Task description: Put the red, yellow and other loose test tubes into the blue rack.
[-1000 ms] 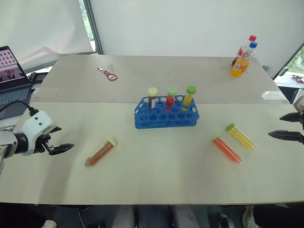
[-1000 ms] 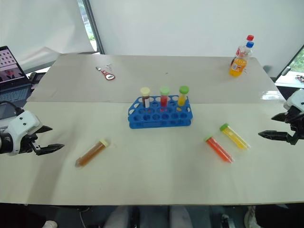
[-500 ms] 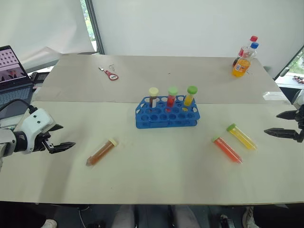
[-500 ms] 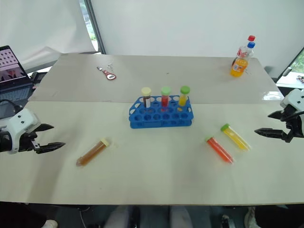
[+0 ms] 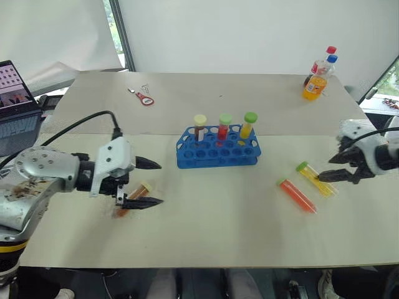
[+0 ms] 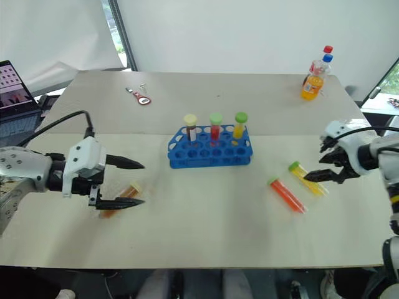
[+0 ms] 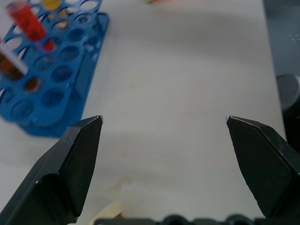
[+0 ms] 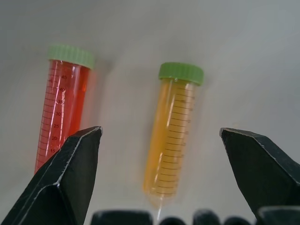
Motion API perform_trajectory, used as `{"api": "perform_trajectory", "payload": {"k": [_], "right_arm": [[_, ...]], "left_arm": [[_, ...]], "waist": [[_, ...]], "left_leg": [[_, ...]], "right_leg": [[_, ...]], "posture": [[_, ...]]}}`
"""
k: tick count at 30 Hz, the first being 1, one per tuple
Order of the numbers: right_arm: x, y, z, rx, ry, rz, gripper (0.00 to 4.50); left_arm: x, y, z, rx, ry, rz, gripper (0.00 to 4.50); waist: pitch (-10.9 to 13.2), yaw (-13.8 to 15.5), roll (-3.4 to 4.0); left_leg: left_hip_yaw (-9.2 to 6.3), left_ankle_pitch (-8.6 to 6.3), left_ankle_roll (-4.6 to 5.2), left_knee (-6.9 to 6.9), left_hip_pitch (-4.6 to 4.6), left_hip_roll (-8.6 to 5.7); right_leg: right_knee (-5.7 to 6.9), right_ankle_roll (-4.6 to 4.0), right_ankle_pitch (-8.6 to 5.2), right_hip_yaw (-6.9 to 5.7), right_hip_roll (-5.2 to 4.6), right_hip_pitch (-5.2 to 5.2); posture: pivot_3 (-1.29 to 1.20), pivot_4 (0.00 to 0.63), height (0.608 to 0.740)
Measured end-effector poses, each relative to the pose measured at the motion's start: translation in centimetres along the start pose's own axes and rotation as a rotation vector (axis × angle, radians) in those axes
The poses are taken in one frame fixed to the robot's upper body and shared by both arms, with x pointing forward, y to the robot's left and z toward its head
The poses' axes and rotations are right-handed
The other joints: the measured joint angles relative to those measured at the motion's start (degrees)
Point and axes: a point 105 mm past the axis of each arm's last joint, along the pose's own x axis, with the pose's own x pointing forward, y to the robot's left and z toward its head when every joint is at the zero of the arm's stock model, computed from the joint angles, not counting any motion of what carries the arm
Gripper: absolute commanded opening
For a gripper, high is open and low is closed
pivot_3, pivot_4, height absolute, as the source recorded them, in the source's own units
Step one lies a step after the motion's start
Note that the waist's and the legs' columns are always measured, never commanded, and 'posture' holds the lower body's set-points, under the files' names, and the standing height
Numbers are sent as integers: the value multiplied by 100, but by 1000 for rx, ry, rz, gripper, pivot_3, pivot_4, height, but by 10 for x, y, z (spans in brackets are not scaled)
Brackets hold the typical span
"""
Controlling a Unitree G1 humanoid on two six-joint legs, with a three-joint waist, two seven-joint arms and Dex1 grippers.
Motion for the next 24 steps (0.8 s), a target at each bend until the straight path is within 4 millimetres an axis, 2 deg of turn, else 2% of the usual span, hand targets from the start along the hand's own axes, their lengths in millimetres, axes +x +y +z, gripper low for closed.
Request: {"api": "perform_trajectory", "payload": {"k": [4,8,11,15,16,17,19,24], "right_arm": [[16,-5,4,-9,72,-25,4470],[26,-14,-2,-1,125,-73,4470],[30,-18,-8,24,149,-91,3614],[36,-17,-12,43,156,-73,2226],[36,-17,-12,45,156,-72,2042],[36,-17,-13,48,157,-72,1551],[36,-17,-12,49,156,-69,1042],[36,-15,-6,25,131,-67,996]], "left_arm": [[10,-9,16,63,-40,-58,4500],[12,-10,19,64,-42,-54,4500],[14,-10,20,73,-46,-42,4500],[17,-12,20,66,-46,-43,4500],[18,-12,20,64,-45,-43,4500],[18,-12,20,63,-45,-42,4500],[18,-10,21,71,-45,-40,4500],[18,-4,18,85,-35,-14,4500]], "waist": [[0,9,0],[0,14,0],[0,9,0],[0,0,0],[0,-2,0],[0,-1,0],[0,4,0],[0,0,0]], "left_leg": [[-3,0,0,4,-4,-3],[-6,0,0,3,-5,-3],[-7,1,-1,3,-6,-3],[-8,1,-1,3,-3,-3],[-8,1,-1,4,-2,-3],[-8,1,-2,4,-2,-3],[-9,1,-2,4,-1,-4],[-9,1,-2,3,-2,-3]], "right_leg": [[-3,0,0,-1,-1,1],[-4,0,0,-3,-1,1],[-5,0,0,-3,-1,2],[-3,0,0,-3,0,3],[-2,0,0,-3,0,4],[-2,0,1,-3,0,5],[-2,0,0,-3,0,6],[-2,0,0,-3,1,4]], "posture": [[0,150,733],[0,150,733],[0,150,733],[0,150,733],[0,150,733],[0,150,733],[0,150,733],[0,150,733]]}}
